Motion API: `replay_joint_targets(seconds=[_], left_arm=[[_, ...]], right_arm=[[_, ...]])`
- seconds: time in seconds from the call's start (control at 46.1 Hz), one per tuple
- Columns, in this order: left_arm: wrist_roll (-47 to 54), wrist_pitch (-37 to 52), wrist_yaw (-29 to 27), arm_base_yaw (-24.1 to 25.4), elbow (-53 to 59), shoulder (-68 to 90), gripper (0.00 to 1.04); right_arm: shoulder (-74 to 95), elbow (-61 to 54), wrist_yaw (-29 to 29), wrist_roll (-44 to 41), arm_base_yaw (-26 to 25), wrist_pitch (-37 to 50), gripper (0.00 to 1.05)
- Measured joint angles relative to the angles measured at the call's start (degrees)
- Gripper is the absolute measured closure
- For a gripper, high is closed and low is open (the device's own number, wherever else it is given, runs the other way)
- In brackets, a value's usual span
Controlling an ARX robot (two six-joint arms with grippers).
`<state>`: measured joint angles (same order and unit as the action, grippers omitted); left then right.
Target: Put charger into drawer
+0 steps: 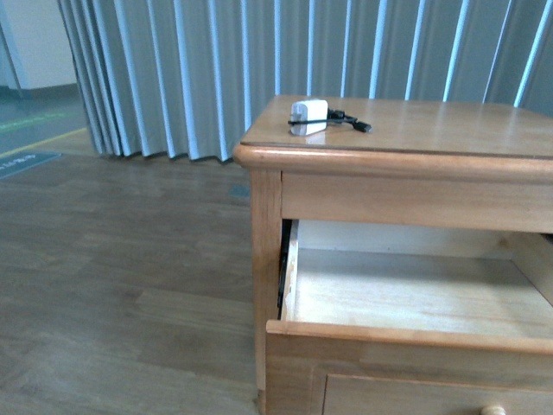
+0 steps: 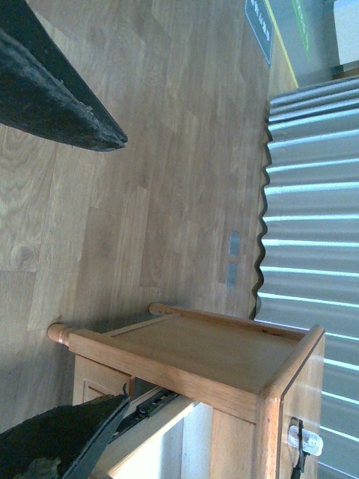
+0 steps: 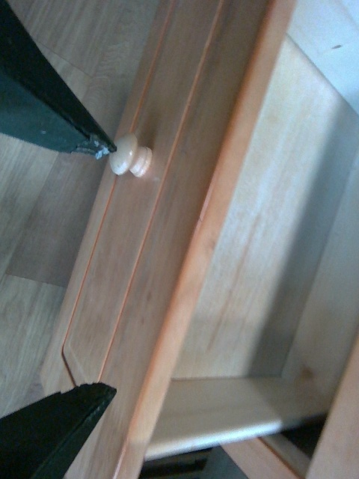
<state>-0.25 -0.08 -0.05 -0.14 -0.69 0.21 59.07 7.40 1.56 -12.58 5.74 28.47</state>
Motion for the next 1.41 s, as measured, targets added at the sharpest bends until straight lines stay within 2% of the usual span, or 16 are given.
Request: replay_joint_targets(seconds=[0.065,0.195,0.282,0.412,0.585,0.824,0.846,0.911,0.976,1.106,1.214,1.409], left_arm=[[0.0,0.0,0.0,0.0,0.0,0.0,0.06],[0.0,0.0,0.0,0.0,0.0,0.0,0.06],[0.0,0.0,0.0,0.0,0.0,0.0,0.06],[0.0,0.0,0.0,0.0,0.0,0.0,0.06],[0.0,0.0,0.0,0.0,0.0,0.0,0.06],[0.0,0.0,0.0,0.0,0.0,0.0,0.06],[-0.4,-0.3,-1.1,-0.3,0.0,0.2,0.06],[-4.8,-3.4,-10.1,-3.5,-1.3,3.0,0.06],[-11.2,-0.6,-17.0,-7.4,-2.5,9.8,0.06],[-14.3,14.5,-16.1,-9.0,-9.6,29.2,0.06],[-12.9,27.8,-14.3,-11.8,-21.2,51.7,0.06],[-9.7,31.3,-13.7,-16.6,-38.1,74.9,0.06]], right_arm=[[-7.2,-0.1,-0.4,-0.1,-2.1,-5.1,0.06],[-21.7,-0.2,-3.5,-0.1,-8.5,-13.3,0.09],[-30.3,-0.9,-7.1,-0.1,-15.1,-16.6,0.08],[-36.1,-2.7,-13.7,0.9,-25.6,-17.0,0.08],[-34.5,-3.6,-18.5,3.9,-34.5,-13.0,0.08],[-33.6,-4.0,-18.6,6.1,-35.7,-11.9,0.08],[-33.6,-4.0,-18.6,6.1,-35.7,-11.9,0.08],[-33.6,-4.0,-18.6,6.3,-35.7,-11.9,0.08],[-33.6,-4.0,-18.6,6.4,-35.7,-11.9,0.08],[-33.6,-4.0,-18.7,6.4,-35.7,-11.9,0.08],[-33.6,-4.0,-18.7,6.4,-35.7,-11.9,0.08],[-33.6,-4.0,-18.7,6.4,-35.7,-11.9,0.08]])
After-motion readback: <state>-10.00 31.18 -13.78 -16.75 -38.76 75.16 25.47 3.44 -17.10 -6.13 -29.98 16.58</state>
